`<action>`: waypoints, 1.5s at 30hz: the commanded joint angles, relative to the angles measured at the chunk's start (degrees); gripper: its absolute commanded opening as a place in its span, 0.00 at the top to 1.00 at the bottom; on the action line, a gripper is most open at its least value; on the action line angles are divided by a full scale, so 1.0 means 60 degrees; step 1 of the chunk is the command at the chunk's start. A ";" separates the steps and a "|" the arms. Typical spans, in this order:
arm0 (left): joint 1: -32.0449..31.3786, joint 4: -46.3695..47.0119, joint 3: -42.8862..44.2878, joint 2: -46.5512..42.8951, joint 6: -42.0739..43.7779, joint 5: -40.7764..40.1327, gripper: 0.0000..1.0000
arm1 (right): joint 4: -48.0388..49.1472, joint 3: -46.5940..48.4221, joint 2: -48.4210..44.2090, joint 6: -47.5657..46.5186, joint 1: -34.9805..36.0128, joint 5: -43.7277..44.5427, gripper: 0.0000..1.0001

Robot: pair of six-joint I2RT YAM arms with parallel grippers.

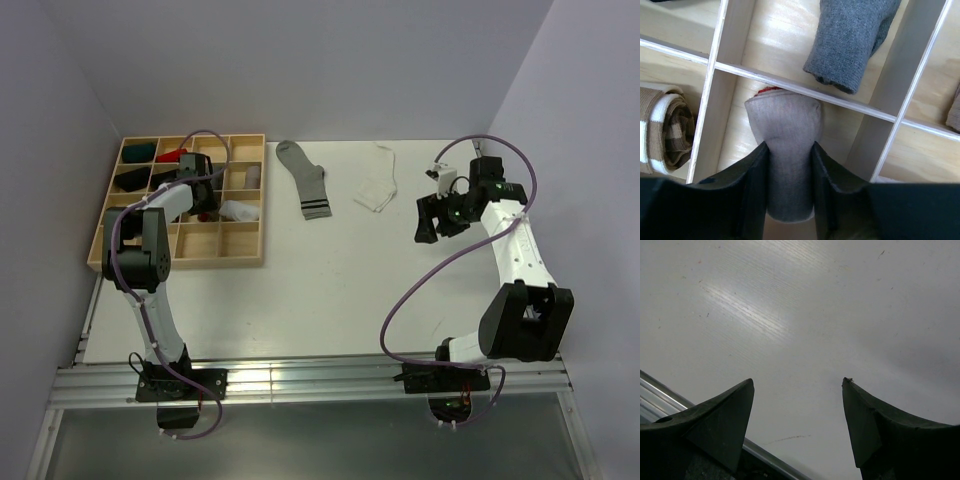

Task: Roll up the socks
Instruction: Place the sock in the storage box.

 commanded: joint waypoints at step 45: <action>0.0054 -0.1066 0.0653 -0.2079 -0.0140 0.0289 0.41 | 0.0671 0.0031 -0.0114 0.0101 0.0361 0.1099 0.14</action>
